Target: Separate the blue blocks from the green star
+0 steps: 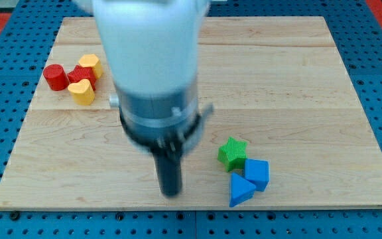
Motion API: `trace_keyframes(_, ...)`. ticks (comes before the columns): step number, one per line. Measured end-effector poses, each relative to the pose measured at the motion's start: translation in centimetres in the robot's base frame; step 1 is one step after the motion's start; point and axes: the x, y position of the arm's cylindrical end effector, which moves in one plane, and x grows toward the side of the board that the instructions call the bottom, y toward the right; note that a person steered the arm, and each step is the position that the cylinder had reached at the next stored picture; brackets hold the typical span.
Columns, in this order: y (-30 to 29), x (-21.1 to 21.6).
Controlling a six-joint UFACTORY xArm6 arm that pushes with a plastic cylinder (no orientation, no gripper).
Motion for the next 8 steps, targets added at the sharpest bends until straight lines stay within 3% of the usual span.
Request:
trace_keyframes(1, 2.2, 0.5)
trace_keyframes(2, 14.3, 0.5)
trace_keyframes(3, 16.9, -0.9)
trace_keyframes(5, 12.7, -3.4)
trace_keyframes(6, 12.5, -11.8)
trace_keyframes(7, 17.1, -20.1)
trace_keyframes(8, 15.0, -17.2)
